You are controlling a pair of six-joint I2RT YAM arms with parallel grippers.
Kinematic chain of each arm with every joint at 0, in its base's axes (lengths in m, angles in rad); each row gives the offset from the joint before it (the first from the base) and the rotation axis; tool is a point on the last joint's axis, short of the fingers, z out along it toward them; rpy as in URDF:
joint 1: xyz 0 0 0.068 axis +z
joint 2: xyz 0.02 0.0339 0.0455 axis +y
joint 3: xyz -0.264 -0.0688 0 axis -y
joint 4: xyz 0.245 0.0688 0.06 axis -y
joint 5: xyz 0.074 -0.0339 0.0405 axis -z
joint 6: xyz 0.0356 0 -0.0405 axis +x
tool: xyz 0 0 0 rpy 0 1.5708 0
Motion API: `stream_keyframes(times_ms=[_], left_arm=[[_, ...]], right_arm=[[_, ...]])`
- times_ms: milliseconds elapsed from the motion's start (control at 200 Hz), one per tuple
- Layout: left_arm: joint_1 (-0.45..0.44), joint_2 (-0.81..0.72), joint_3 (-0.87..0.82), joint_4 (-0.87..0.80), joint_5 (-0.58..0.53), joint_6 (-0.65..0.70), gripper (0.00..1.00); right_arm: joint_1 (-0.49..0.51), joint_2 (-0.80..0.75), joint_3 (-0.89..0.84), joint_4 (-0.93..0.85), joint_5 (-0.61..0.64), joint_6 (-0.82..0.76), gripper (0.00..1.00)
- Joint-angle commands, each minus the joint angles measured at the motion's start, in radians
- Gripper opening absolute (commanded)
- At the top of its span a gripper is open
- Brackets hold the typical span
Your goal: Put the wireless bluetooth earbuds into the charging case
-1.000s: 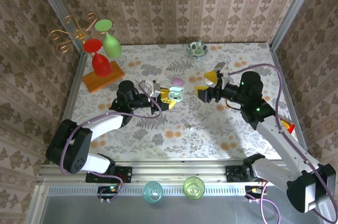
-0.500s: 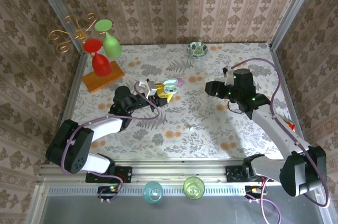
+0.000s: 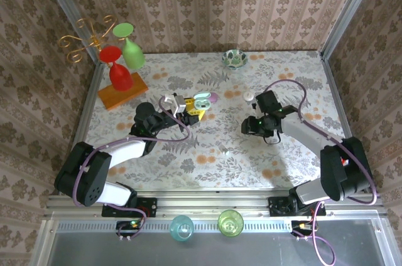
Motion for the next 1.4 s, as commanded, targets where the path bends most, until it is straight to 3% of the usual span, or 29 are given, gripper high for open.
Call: stream_keyframes(times_ms=[0,155,570,1055,1395], left_arm=[[0.000,-0.026,-0.012,0.019,-0.004,0.012,0.27],[0.003,-0.040,-0.015,0.004,-0.010,0.023,0.27],[0.006,-0.067,-0.015,-0.044,-0.008,0.049,0.26],[0.007,-0.096,-0.017,-0.089,-0.014,0.074,0.26],[0.008,-0.100,-0.012,-0.103,-0.017,0.084,0.26]], right_arm=[[0.029,0.032,-0.005,0.087,-0.101,0.107,0.49],[0.071,0.039,-0.113,0.287,-0.231,0.309,0.44],[0.194,0.032,-0.289,0.496,-0.234,0.573,0.41],[0.209,0.113,-0.303,0.589,-0.267,0.609,0.40],[0.211,0.130,-0.316,0.663,-0.294,0.629,0.31]])
